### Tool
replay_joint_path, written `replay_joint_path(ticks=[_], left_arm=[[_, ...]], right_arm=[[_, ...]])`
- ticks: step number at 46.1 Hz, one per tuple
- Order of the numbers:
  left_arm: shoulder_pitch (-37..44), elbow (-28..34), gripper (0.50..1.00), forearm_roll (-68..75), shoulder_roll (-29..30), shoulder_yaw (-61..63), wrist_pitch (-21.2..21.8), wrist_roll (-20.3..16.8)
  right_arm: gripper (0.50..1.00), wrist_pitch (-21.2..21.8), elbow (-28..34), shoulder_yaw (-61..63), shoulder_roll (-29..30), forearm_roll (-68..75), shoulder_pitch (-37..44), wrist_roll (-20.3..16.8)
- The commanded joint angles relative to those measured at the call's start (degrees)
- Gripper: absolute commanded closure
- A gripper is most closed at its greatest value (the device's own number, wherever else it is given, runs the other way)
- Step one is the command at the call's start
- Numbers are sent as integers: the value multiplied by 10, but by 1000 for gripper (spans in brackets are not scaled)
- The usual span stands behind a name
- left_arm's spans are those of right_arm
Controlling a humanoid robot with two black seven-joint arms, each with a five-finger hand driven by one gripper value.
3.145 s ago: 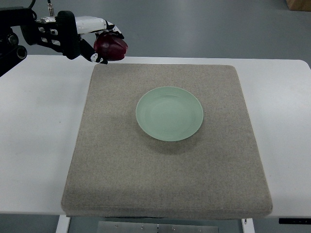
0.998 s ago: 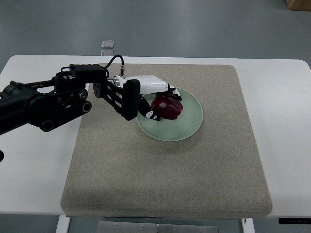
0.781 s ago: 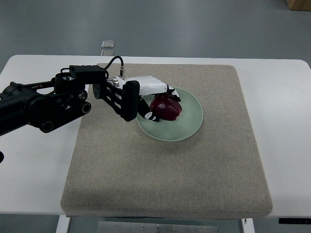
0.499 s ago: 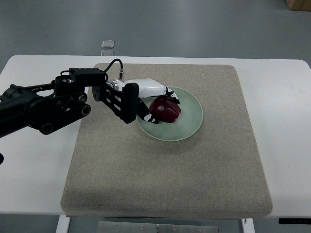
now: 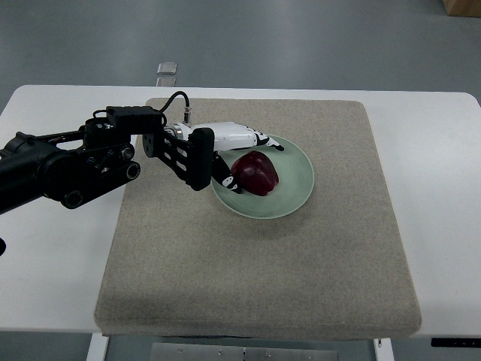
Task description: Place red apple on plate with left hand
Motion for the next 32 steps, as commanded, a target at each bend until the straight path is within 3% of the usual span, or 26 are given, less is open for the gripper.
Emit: replay_joint_path(ticks=[1, 7, 19, 32], left_arm=[[-1, 0, 506, -2, 2, -2, 0, 0], [-3, -6, 506, -27, 12, -7, 0, 0], [-28, 6, 506, -228, 59, -4, -8, 0], [-43, 87, 504, -501, 61, -6, -1, 0]], right_arm=[[536, 0, 0, 0, 0, -1, 0, 0], [536, 0, 0, 0, 0, 0, 0, 0], [536, 0, 0, 0, 0, -1, 0, 0], [536, 0, 0, 0, 0, 0, 0, 0]])
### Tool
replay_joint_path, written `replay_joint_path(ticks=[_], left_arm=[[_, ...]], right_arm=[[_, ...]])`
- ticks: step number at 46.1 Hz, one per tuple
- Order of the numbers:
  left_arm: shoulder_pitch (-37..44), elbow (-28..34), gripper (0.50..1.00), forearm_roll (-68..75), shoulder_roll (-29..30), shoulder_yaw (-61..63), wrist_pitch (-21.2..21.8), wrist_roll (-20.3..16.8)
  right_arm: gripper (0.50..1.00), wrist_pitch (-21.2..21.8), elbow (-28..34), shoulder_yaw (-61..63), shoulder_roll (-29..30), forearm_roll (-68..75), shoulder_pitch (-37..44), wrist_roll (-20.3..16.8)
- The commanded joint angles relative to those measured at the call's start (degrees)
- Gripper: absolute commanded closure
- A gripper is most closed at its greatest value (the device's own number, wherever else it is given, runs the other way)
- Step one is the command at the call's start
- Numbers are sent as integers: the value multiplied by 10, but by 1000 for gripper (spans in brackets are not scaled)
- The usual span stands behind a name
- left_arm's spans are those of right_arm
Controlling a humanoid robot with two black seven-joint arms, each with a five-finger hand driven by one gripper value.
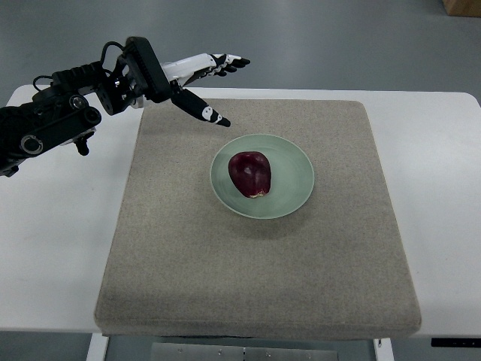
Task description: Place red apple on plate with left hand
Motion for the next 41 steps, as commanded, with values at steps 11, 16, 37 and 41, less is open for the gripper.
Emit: replay_joint_path(ticks=[11, 16, 37, 41], left_arm=[[5, 49, 504, -246, 20, -6, -11, 1], [12, 63, 504, -291, 24, -6, -44, 3], [32, 180, 504, -570, 21, -7, -253, 81], [36, 193, 504, -614, 23, -13, -268, 119]], right_arm=[[536, 0, 0, 0, 0, 0, 0, 0], [536, 0, 0, 0, 0, 0, 0, 0], [536, 0, 0, 0, 0, 0, 0, 0], [536, 0, 0, 0, 0, 0, 0, 0]])
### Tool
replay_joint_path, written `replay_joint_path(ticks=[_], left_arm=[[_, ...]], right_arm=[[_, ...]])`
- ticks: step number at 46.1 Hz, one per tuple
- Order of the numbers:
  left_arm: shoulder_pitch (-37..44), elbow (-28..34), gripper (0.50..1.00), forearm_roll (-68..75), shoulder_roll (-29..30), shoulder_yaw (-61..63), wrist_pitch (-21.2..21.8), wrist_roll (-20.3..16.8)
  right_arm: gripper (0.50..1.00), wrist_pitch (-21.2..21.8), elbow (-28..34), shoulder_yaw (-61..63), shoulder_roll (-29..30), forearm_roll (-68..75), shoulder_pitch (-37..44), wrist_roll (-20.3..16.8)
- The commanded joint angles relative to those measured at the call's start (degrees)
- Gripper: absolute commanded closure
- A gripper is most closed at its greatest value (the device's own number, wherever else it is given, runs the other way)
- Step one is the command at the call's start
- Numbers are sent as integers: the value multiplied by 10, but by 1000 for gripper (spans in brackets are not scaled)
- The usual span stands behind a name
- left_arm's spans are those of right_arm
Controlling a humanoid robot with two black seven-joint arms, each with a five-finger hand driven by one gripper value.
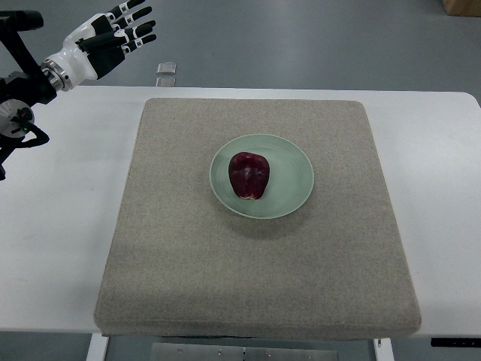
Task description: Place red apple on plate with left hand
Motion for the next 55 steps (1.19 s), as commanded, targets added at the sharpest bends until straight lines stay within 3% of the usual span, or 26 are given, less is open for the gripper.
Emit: replay_joint_path(ticks=[1, 12, 21, 55], left_arm=[[5, 19, 504, -43, 1, -7, -9, 38], [30, 50, 504, -96, -3, -115, -9, 178], [63, 50, 504, -96, -6, -215, -9, 226], [87, 46, 504, -92, -7, -216, -9, 234]], right_arm=[[536, 0, 0, 0, 0, 0, 0, 0], [536, 0, 0, 0, 0, 0, 0, 0], [536, 0, 1, 0, 0, -1, 0, 0], [536, 7, 9, 0, 0, 1, 0, 1]])
